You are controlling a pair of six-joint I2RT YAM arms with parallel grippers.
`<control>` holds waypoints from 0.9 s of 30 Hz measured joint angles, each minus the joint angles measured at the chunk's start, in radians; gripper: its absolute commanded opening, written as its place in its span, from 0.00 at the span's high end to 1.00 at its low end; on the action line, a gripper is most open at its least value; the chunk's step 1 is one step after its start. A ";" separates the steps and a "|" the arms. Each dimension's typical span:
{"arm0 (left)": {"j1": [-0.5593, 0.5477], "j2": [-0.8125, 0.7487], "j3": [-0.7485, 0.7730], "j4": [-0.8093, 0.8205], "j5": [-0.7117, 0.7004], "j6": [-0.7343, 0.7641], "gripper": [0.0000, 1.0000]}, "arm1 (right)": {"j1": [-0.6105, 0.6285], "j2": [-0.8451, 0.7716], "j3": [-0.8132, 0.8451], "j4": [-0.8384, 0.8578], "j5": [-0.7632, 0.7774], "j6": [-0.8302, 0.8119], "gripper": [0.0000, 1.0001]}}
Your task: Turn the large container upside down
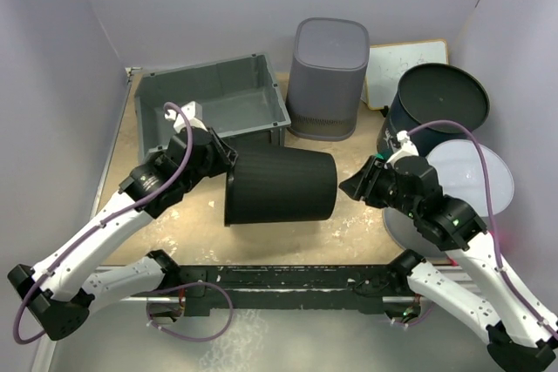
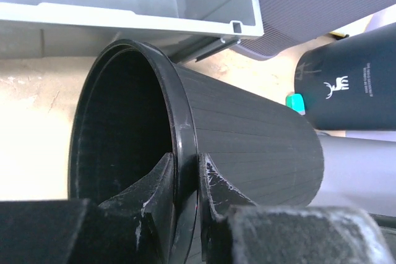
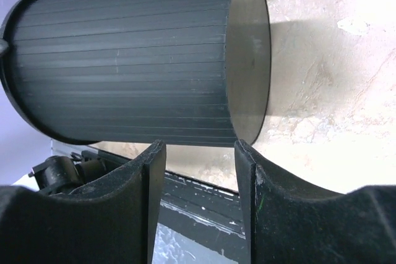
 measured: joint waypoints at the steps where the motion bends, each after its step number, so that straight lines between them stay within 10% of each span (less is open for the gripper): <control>1: 0.000 0.006 -0.007 -0.001 0.001 -0.005 0.93 | 0.000 0.002 0.000 0.000 0.000 0.000 0.46; 9: 0.000 0.036 -0.011 -0.073 0.007 0.019 0.51 | 0.000 0.029 -0.007 0.014 -0.003 -0.003 0.41; 14: 0.000 0.035 0.007 -0.124 0.008 0.073 0.49 | 0.000 0.045 -0.031 0.024 -0.006 -0.004 0.38; 27: 0.000 0.081 0.091 -0.228 0.135 0.125 1.00 | 0.000 0.047 -0.074 0.076 -0.035 0.003 0.26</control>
